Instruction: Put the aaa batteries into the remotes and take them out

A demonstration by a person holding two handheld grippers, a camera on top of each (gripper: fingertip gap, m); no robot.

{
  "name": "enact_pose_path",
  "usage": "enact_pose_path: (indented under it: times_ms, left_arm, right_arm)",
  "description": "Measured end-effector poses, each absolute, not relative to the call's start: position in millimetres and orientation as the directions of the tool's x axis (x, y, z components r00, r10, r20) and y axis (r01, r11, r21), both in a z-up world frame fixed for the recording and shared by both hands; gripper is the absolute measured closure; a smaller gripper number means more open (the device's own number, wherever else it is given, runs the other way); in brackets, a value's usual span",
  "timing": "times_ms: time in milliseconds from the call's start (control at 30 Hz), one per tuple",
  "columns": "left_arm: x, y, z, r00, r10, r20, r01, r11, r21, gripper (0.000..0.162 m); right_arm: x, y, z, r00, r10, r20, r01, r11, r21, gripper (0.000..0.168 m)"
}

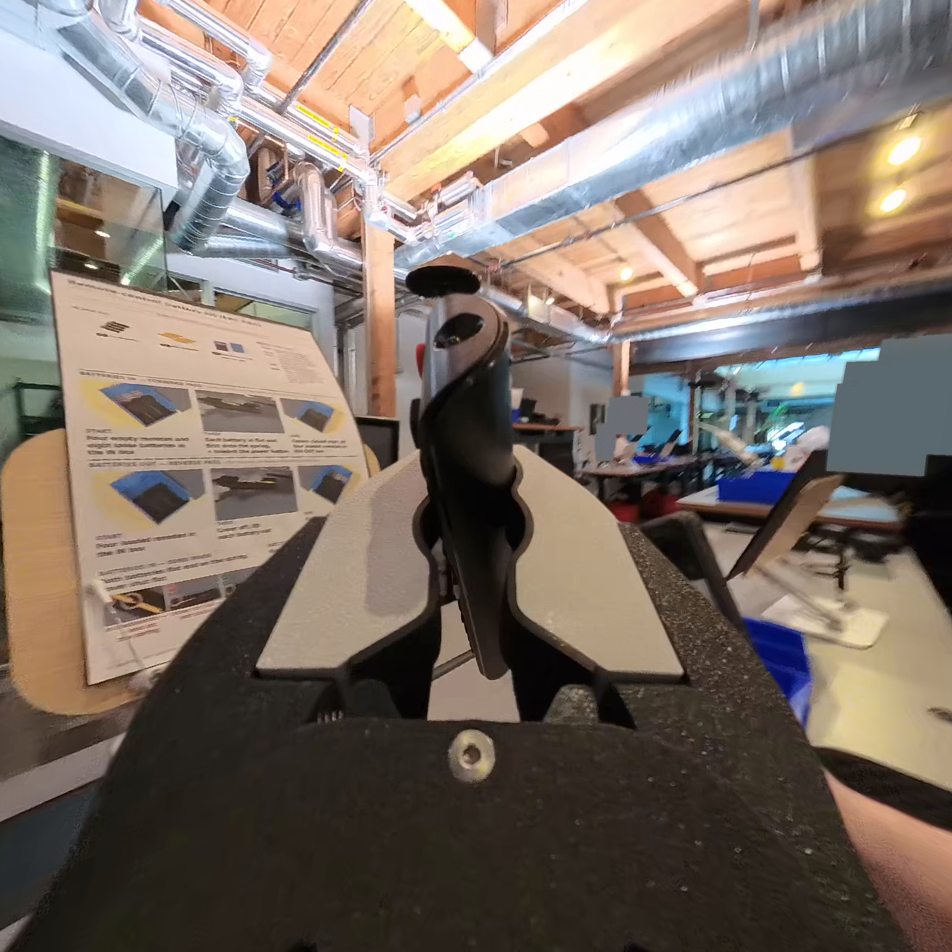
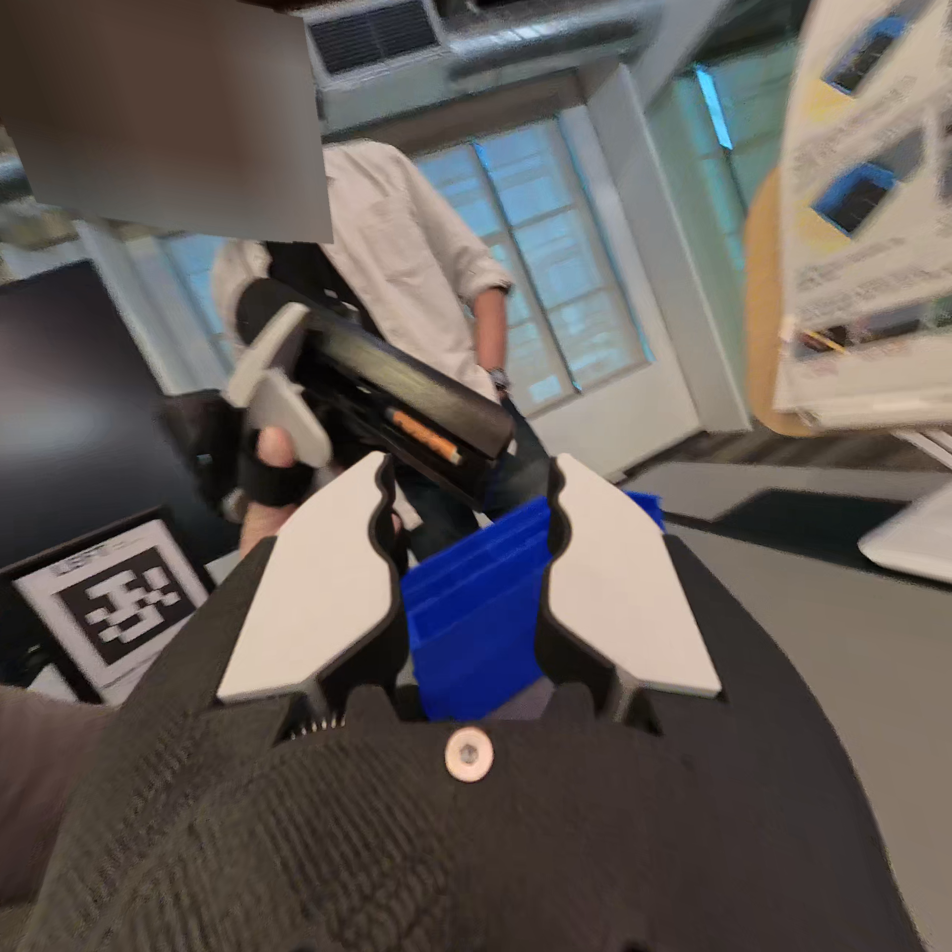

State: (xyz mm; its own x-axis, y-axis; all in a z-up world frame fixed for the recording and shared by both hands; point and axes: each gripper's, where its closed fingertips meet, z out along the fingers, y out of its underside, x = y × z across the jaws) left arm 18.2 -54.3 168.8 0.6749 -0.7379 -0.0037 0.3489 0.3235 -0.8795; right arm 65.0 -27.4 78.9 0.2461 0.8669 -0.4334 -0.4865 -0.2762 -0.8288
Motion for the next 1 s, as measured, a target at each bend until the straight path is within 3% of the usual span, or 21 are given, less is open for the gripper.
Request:
enact_pose_path:
  times_ms: [100, 467, 1000]
  left_arm:
    - [28.3, -47.2, 156.3, 0.712, -0.701, -0.039, 0.278, 0.332, -0.901, 0.140]
    - [38.5, -33.3, 136.1, 0.770, -0.631, -0.093, 0.172, 0.345, -0.922, 0.140]
    - [57.7, -40.3, 127.2, 0.771, -0.615, -0.166, 0.107, 0.382, -0.918, 0.140]
  right_arm:
    - [66.6, -20.4, 69.1, 0.296, 0.827, -0.478, -0.487, -0.300, -0.820, 0.114]
    - [60.5, -10.5, 44.5, 0.159, 0.722, -0.673, -0.490, -0.534, -0.689, 0.124]
    - [66.6, -4.0, 38.5, 0.143, 0.686, -0.714, -0.518, -0.563, -0.644, 0.125]
